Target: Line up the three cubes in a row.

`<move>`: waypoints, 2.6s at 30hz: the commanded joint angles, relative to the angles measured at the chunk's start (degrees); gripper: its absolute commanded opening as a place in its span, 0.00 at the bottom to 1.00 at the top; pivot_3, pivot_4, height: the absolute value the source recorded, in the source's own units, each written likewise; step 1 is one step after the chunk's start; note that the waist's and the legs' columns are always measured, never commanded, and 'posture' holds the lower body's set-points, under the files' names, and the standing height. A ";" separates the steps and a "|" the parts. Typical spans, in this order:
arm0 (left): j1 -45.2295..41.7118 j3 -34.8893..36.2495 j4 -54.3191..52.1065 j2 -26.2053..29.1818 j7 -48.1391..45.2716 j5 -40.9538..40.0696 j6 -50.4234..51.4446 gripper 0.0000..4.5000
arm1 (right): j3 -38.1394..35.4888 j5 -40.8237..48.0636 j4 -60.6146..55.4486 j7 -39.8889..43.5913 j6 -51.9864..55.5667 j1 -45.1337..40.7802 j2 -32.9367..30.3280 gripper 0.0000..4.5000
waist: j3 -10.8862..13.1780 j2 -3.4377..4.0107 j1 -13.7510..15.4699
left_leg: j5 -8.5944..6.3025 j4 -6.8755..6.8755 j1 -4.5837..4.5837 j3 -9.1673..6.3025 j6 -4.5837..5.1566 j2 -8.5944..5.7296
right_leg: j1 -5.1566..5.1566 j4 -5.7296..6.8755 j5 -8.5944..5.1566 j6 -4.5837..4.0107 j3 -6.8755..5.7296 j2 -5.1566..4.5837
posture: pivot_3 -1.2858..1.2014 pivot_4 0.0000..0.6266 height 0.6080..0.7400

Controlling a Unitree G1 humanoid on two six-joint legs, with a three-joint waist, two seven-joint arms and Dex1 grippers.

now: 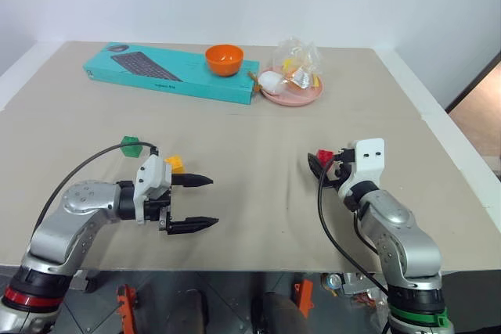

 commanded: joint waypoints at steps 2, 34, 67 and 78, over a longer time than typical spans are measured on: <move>-3.64 -1.79 2.60 -1.19 -2.35 0.91 -0.48 0.98 | -1.01 -1.00 2.07 -2.01 -1.98 -2.28 1.84 1.00 | 0.00 0.00 -0.05 | 0.00 0.00 0.00 0.01 0.00 -0.02 | 0.01 0.00 0.01 0.02 0.02 -0.02 | 0.52 0.24 1.00; -0.93 0.22 6.68 -5.97 0.20 6.27 -9.26 1.00 | 11.56 2.67 4.78 24.76 -2.30 -15.77 -6.98 0.29 | 0.07 0.11 -2.09 | 0.01 0.01 0.03 0.15 0.02 0.00 | -0.05 0.01 0.10 0.10 0.26 0.05 | 0.52 0.24 1.00; 10.42 6.22 -3.20 -4.03 10.30 4.95 -7.11 1.00 | 24.74 -4.18 46.08 65.83 -27.43 -35.91 -5.89 0.29 | 0.07 0.11 -1.48 | 0.01 0.06 -0.01 0.07 0.01 0.14 | -0.07 0.01 0.15 -0.06 0.09 -0.04 | 0.52 0.24 1.00; 9.61 5.12 -3.25 -4.83 11.56 5.58 -7.10 1.00 | 23.66 -5.32 50.55 65.22 -31.21 -36.25 -4.63 0.52 | 0.07 0.11 -1.48 | 0.01 0.06 -0.01 0.08 0.01 0.14 | -0.07 0.01 0.15 -0.07 0.09 -0.05 | 0.52 0.24 1.00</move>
